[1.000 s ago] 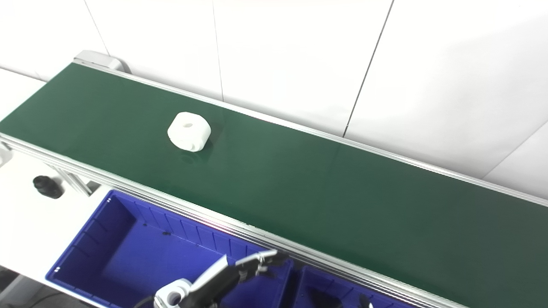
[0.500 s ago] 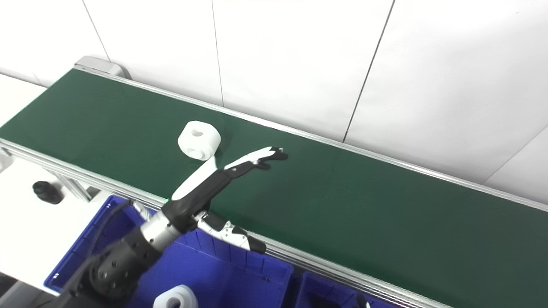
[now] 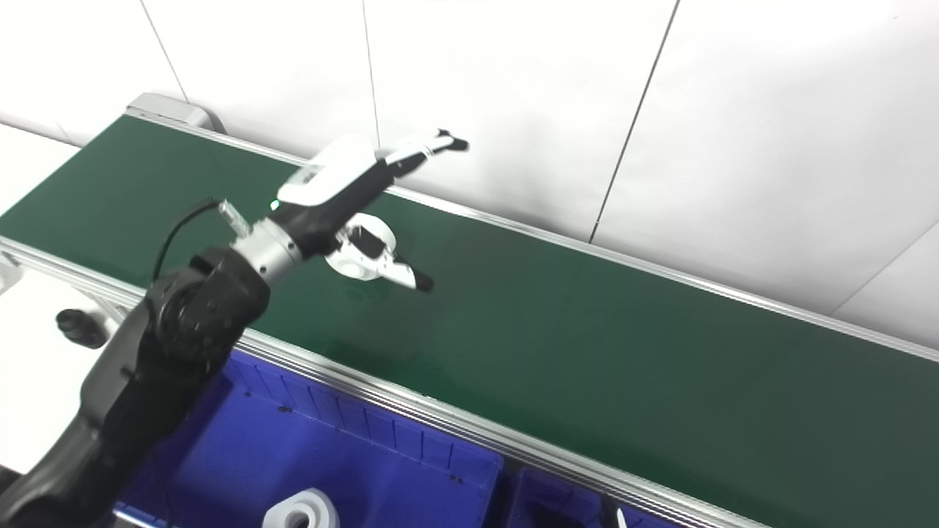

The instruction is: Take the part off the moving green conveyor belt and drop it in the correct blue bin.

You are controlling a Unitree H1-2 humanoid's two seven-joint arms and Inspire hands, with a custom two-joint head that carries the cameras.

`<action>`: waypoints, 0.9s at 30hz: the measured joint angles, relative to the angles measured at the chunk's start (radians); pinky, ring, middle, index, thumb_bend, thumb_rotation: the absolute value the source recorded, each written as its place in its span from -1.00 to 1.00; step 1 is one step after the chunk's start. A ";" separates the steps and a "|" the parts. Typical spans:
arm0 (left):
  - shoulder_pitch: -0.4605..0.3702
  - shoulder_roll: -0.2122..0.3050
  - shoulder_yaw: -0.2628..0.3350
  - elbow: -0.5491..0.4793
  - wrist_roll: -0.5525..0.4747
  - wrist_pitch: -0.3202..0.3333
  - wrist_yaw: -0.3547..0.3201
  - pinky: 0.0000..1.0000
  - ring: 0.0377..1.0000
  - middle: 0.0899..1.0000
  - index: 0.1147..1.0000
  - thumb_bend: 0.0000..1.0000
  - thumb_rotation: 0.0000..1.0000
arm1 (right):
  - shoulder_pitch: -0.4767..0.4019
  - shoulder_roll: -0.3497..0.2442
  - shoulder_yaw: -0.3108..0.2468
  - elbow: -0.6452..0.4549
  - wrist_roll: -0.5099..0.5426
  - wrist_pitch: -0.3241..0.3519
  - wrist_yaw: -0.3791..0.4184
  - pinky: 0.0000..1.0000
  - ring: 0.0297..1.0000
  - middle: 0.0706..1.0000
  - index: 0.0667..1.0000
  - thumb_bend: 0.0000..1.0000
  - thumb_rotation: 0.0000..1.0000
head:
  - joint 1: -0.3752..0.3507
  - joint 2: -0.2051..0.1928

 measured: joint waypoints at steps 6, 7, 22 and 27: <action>-0.087 0.042 -0.031 0.205 0.105 0.000 0.010 0.88 0.90 0.93 0.76 0.67 -0.76 | -0.012 -0.001 0.010 0.015 0.000 0.000 -0.007 1.00 1.00 1.00 1.00 0.70 -0.10 | 0.000 -0.006; -0.102 0.052 -0.044 0.239 0.133 -0.003 0.019 0.88 0.90 0.93 0.76 0.68 -0.75 | -0.015 -0.001 0.013 0.019 0.000 0.000 -0.012 1.00 1.00 1.00 1.00 0.71 -0.09 | 0.000 -0.006; -0.177 0.074 -0.151 0.534 0.190 -0.077 0.134 1.00 1.00 0.98 0.74 0.87 -0.78 | -0.022 -0.012 0.023 0.025 -0.011 0.000 -0.052 1.00 1.00 1.00 1.00 0.69 -0.06 | 0.002 -0.006; -0.184 0.074 -0.164 0.534 0.125 -0.063 0.088 1.00 1.00 1.00 0.76 0.96 -0.81 | -0.022 -0.013 0.024 0.025 -0.015 0.000 -0.059 0.97 0.99 1.00 1.00 0.70 -0.04 | 0.002 -0.003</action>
